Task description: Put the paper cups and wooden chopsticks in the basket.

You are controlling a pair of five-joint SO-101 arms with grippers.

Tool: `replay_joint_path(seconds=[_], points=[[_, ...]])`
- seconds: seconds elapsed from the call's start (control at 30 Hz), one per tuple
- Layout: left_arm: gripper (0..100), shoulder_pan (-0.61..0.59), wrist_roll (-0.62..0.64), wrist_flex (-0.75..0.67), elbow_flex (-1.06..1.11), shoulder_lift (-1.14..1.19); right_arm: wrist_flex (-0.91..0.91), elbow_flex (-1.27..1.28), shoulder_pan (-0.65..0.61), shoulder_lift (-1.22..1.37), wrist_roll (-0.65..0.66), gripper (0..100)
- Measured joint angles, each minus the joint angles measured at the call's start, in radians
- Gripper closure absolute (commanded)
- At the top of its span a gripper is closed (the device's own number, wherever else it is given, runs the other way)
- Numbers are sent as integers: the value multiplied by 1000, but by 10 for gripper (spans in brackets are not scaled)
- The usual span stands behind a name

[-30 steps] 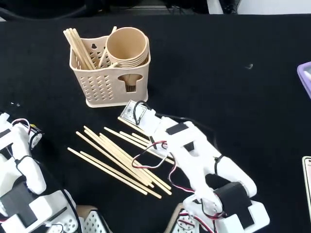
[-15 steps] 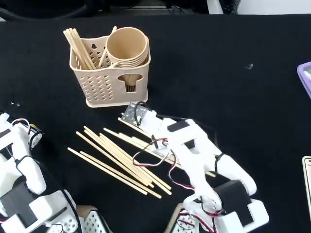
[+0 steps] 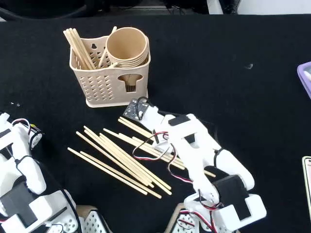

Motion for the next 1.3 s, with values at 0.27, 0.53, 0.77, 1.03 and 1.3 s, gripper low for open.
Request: replay_joint_path(seconds=[0.27, 0.53, 0.77, 1.03, 1.3], points=[[780, 0, 0, 0, 0, 0, 180, 3, 25, -276, 6, 988], [780, 0, 0, 0, 0, 0, 451, 2, -80, -672, 0, 988], [780, 0, 0, 0, 0, 0, 473, -137, -238, -925, -221, 988], [780, 0, 0, 0, 0, 0, -114, -143, -249, -911, -618, 987], [780, 0, 0, 0, 0, 0, -697, -153, -249, -672, -802, 987]])
